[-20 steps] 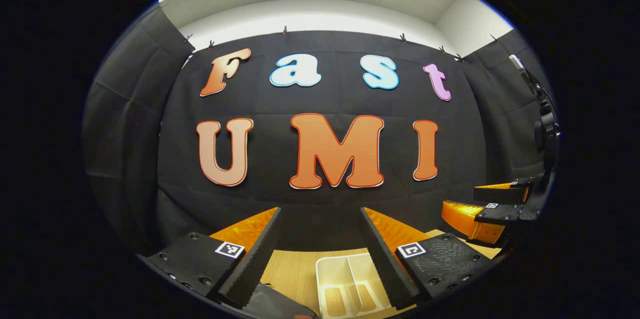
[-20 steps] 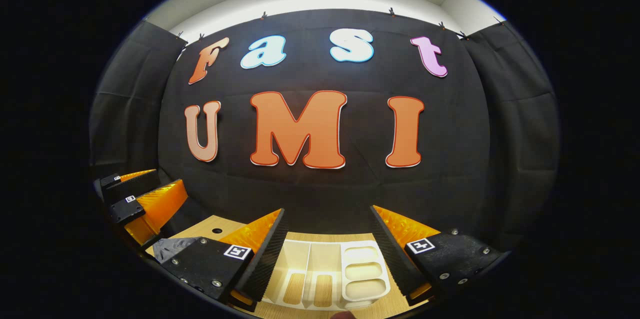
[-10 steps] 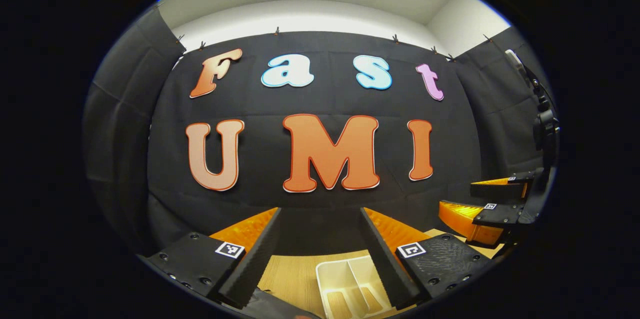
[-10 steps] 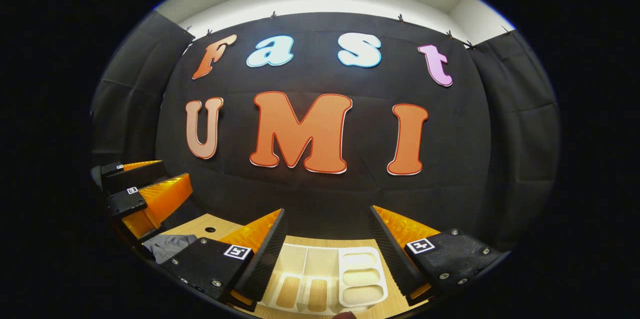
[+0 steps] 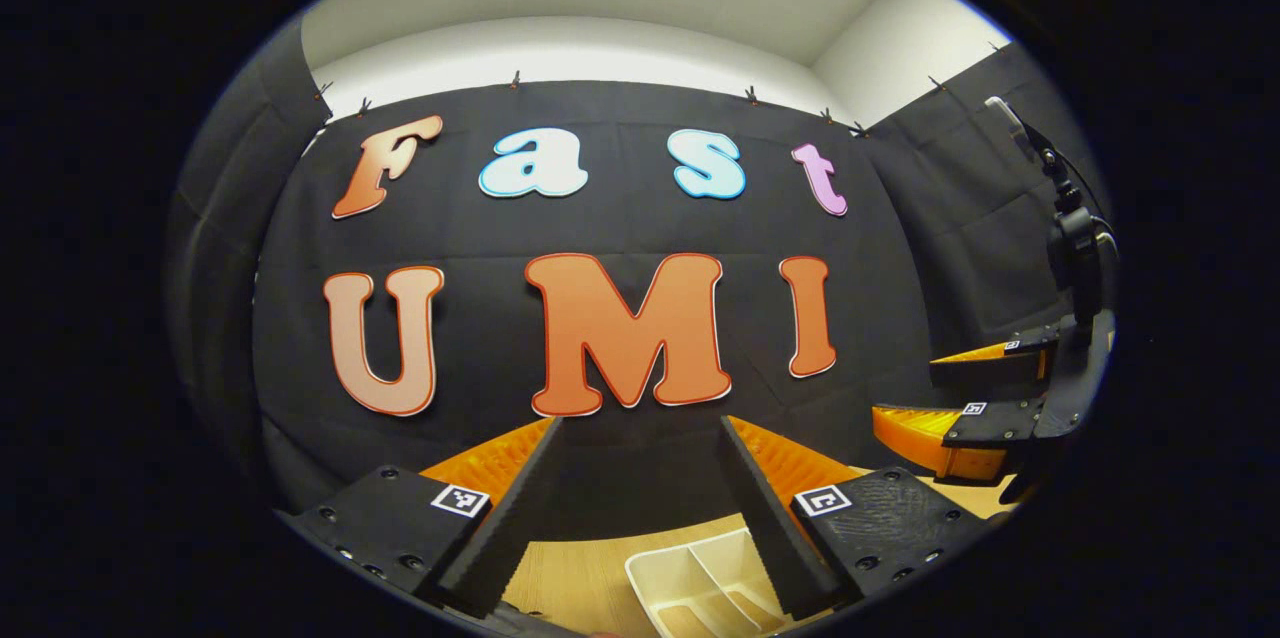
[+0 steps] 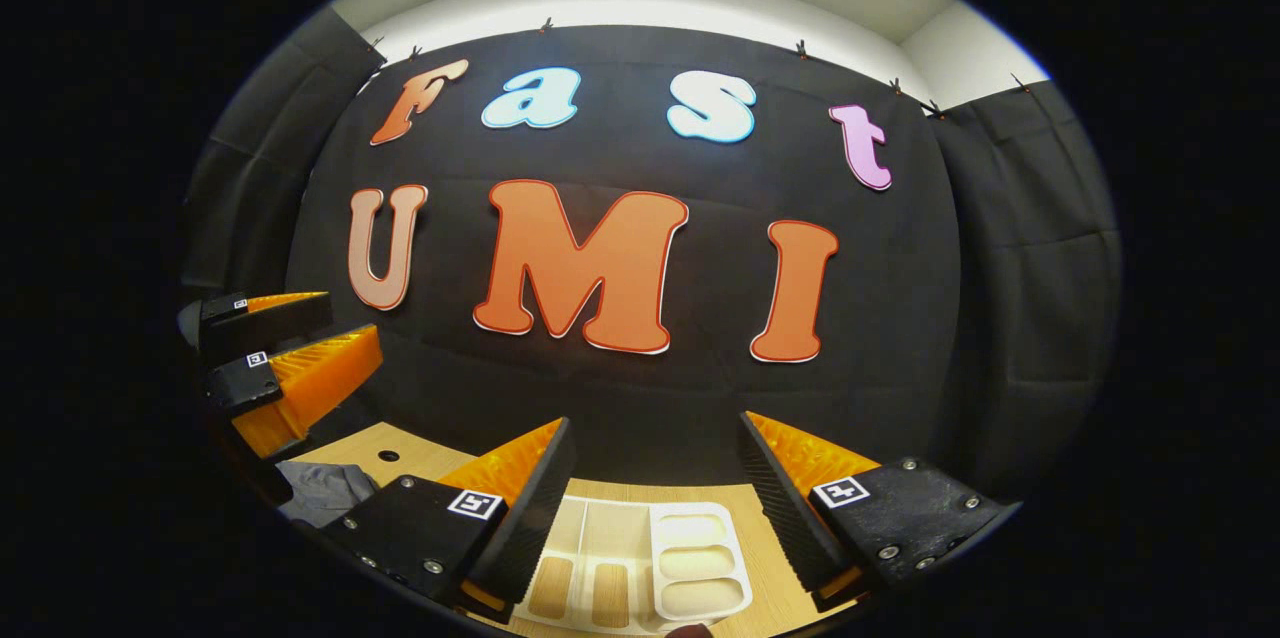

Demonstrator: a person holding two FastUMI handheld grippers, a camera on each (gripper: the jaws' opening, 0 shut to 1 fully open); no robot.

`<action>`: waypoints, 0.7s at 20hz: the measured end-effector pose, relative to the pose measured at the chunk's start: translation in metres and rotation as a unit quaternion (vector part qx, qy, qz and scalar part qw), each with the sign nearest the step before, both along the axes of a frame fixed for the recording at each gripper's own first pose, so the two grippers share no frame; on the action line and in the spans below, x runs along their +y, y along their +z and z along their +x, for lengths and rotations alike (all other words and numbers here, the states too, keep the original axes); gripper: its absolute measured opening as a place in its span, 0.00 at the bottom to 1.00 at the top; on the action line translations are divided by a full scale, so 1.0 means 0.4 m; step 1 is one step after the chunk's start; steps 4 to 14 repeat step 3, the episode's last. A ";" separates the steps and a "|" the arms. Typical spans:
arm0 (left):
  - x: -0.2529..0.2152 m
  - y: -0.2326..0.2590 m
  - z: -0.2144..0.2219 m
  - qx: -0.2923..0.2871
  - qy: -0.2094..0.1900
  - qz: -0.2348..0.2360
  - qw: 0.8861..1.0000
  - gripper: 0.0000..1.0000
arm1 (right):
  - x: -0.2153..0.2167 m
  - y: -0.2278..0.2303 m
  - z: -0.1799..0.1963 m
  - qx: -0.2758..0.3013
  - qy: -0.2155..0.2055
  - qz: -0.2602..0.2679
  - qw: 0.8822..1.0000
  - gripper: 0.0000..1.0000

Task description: Open the schoolbag, grab two books from the bookshelf and put them into the schoolbag.

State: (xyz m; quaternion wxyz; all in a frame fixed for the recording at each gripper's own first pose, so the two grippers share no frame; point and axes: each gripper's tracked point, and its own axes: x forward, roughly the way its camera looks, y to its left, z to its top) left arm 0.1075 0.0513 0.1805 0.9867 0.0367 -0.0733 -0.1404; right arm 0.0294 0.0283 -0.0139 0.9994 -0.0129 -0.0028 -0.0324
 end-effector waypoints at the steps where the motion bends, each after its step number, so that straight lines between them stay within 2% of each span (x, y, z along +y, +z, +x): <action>1: -0.004 -0.001 0.003 -0.001 -0.007 -0.002 1.000 0.95 | -0.008 0.002 -0.004 -0.001 -0.010 -0.006 1.000 0.97; 2: -0.003 -0.003 0.009 0.001 -0.011 -0.002 1.000 0.95 | -0.014 0.008 -0.011 -0.003 -0.019 -0.010 1.000 0.97; 3: -0.004 -0.009 0.014 0.002 -0.015 -0.004 1.000 0.95 | -0.018 0.008 -0.016 -0.003 -0.024 -0.011 1.000 0.84; 14: -0.004 -0.009 0.014 0.002 -0.015 -0.004 1.000 0.95 | -0.018 0.008 -0.016 -0.003 -0.024 -0.011 1.000 0.84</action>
